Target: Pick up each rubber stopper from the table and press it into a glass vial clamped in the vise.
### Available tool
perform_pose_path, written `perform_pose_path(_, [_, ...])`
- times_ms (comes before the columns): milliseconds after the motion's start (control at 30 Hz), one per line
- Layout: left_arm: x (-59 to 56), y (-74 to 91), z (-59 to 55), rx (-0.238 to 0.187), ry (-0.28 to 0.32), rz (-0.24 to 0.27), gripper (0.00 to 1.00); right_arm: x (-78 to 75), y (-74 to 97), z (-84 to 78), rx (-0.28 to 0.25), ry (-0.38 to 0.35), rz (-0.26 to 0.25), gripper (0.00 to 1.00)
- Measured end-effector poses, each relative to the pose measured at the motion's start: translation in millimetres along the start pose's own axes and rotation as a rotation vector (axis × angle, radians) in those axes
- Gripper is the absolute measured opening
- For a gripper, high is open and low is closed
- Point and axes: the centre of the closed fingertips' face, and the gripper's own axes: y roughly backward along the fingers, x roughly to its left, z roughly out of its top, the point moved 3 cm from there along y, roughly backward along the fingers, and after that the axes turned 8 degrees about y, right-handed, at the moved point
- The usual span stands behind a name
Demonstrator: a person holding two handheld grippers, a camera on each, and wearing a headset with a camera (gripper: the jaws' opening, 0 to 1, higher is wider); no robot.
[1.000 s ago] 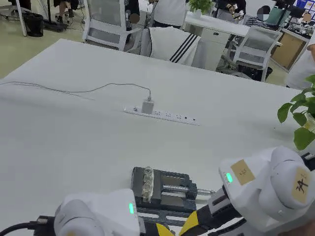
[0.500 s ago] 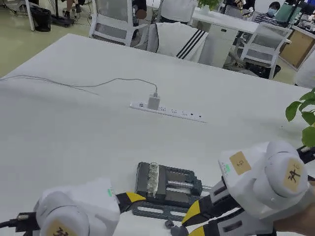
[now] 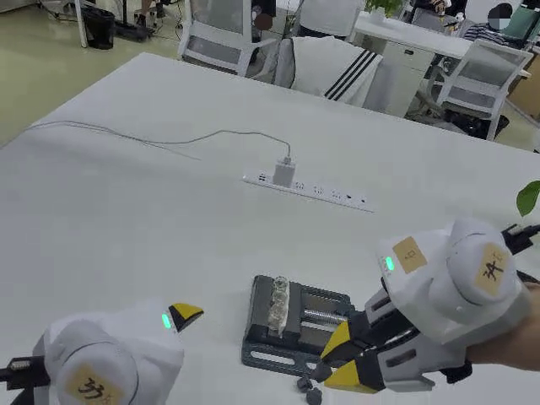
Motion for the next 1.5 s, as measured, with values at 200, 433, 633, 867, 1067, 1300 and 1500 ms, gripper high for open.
perform_pose_path(200, [4.6,1.2,-4.3,0.011,0.026,0.021,0.99,-25.7,3.5,-1.9,0.031,0.028,-0.012,0.07])
perform_pose_path(433, [5.8,2.9,-5.4,0.005,0.034,0.028,0.99,-57.9,5.5,-0.4,0.077,0.069,-0.024,0.07])
perform_pose_path(633, [3.4,2.6,-5.3,0.002,0.032,0.007,0.98,-86.3,5.3,3.0,0.117,0.088,-0.032,0.07])
perform_pose_path(867, [5.5,2.9,-7.1,0.005,0.034,0.001,0.98,-106.4,1.4,4.4,0.165,0.123,-0.009,0.07])
perform_pose_path(1067, [7.2,2.0,-9.7,0.010,0.042,0.002,0.98,-118.5,-8.4,1.9,0.203,0.142,0.020,0.06])
perform_pose_path(1300, [6.4,-0.4,-12.7,0.015,0.047,-0.001,0.97,-129.0,-24.5,-4.6,0.249,0.150,0.047,0.06])
perform_pose_path(1500, [5.6,-0.4,-16.1,0.019,0.058,0.000,0.96,-131.2,-34.7,-10.4,0.273,0.123,0.061,0.06])
